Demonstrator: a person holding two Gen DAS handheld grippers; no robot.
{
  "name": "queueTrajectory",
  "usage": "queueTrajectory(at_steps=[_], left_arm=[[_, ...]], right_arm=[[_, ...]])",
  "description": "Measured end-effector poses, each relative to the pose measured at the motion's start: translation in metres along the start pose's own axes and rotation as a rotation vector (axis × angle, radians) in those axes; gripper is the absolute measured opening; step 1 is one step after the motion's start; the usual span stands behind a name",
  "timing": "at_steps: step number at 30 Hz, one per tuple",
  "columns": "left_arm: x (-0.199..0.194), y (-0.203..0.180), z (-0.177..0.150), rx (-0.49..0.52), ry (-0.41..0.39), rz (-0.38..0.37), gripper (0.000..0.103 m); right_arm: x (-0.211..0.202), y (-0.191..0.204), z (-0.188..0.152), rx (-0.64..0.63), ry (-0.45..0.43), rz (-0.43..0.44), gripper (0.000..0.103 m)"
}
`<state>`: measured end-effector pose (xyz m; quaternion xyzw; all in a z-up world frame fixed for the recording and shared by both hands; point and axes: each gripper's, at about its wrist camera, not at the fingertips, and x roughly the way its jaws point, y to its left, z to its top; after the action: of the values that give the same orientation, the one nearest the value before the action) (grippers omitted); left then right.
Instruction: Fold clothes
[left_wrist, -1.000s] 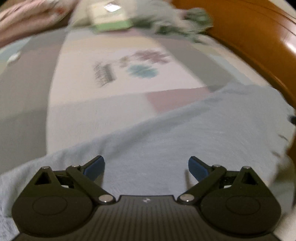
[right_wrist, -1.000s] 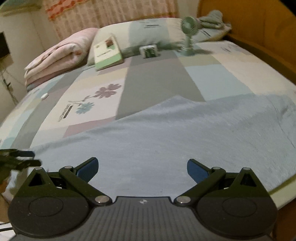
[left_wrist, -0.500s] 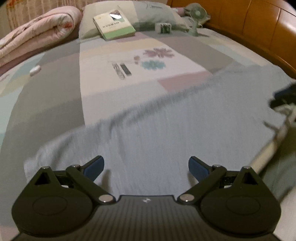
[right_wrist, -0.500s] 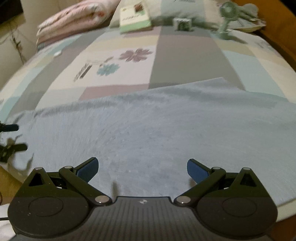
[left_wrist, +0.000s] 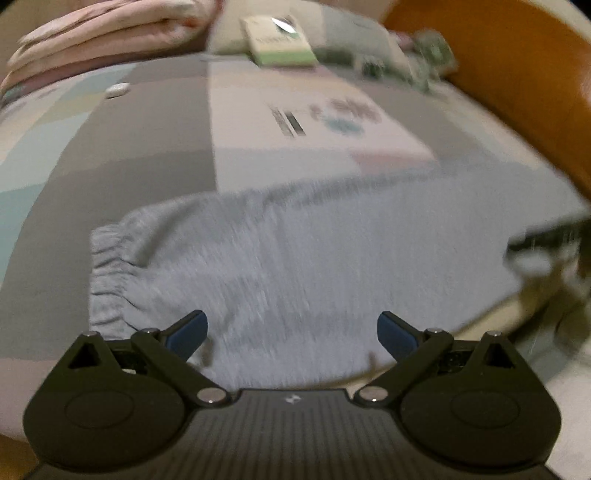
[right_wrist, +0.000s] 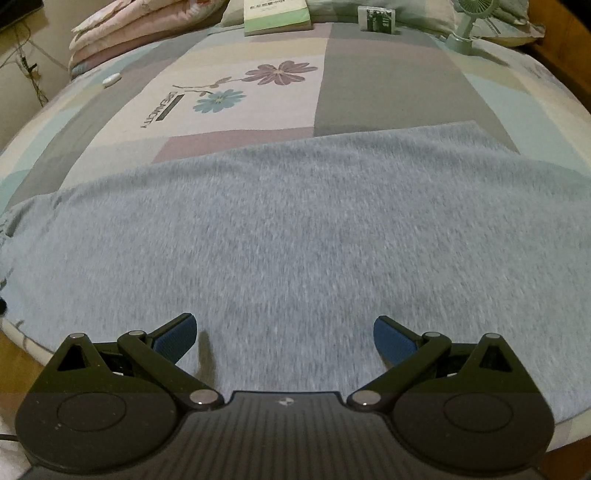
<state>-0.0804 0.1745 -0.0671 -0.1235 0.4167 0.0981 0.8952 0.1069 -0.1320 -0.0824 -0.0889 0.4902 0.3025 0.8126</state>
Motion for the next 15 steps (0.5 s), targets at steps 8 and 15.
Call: queueTrajectory(at_steps=[8, 15], left_arm=[[-0.034, 0.037, 0.029, -0.177, -0.096, 0.008, 0.098], [-0.039, 0.048, 0.01, -0.29, -0.055, -0.043, 0.098]], right_arm=[[0.001, -0.005, -0.003, 0.017, -0.024, 0.027, 0.103], [0.001, -0.003, -0.003, 0.004, -0.019, 0.016, 0.103]])
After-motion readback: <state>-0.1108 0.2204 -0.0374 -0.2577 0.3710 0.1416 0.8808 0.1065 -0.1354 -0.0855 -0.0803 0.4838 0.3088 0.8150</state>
